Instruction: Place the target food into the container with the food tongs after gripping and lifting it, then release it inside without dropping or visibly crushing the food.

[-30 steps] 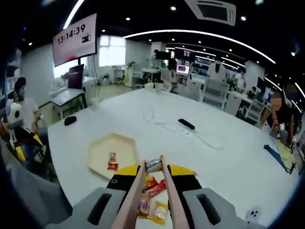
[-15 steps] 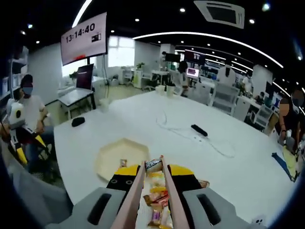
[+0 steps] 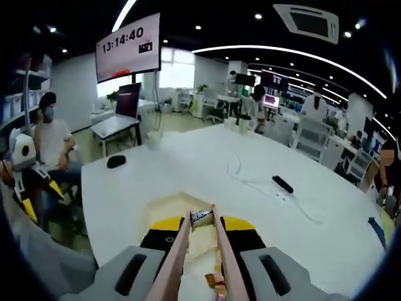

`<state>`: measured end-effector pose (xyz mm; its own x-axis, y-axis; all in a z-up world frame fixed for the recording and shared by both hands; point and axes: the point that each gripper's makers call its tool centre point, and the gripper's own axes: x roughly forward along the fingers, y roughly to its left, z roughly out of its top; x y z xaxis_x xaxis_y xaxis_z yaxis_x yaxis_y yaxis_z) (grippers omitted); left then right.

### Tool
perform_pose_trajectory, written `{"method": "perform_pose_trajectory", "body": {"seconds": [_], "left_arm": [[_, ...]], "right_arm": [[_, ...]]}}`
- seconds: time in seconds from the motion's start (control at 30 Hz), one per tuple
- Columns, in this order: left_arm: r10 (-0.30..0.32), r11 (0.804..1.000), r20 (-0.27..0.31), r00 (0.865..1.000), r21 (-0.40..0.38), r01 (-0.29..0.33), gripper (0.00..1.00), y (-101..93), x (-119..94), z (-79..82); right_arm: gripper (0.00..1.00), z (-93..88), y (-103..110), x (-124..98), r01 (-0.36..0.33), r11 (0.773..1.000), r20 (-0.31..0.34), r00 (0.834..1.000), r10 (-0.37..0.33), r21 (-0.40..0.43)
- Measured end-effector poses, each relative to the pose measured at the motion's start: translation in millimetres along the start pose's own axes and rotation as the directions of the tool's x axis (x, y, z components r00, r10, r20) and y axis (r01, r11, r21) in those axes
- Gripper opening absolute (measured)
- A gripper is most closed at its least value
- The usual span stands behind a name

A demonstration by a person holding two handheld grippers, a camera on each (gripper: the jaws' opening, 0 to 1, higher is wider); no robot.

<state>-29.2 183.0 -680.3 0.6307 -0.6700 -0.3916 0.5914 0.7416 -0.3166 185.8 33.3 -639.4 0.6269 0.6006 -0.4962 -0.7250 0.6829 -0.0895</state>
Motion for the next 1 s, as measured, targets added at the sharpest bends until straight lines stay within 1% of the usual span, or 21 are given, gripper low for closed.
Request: {"method": "perform_pose_trajectory", "body": {"seconds": [0.23, 0.43, 0.67, 1.0], "left_arm": [[0.015, 1.000, 0.009, 1.000, -0.008, -0.015, 0.54, 4.3, -4.2, -0.1], [0.020, 1.000, 0.015, 1.000, -0.015, -0.020, 0.54, 5.2, -5.4, -1.0], [0.012, 1.000, 0.018, 1.000, -0.016, -0.012, 0.54, 2.5, -2.7, -1.4], [0.013, 1.000, 0.013, 1.000, -0.020, -0.013, 0.54, 3.5, -3.1, -2.9]], "right_arm": [[0.21, 6.9, 12.8, 10.0, -0.031, 0.999, 0.003, 1.000, 0.031, -0.012], [0.21, 11.6, 17.7, 13.7, -0.044, 0.999, 0.004, 0.999, 0.044, -0.021], [0.22, 16.1, 21.8, 16.1, -0.052, 0.998, 0.009, 0.999, 0.052, -0.025], [0.22, 13.0, 23.6, 18.0, -0.056, 0.998, 0.005, 0.998, 0.056, -0.022]]}}
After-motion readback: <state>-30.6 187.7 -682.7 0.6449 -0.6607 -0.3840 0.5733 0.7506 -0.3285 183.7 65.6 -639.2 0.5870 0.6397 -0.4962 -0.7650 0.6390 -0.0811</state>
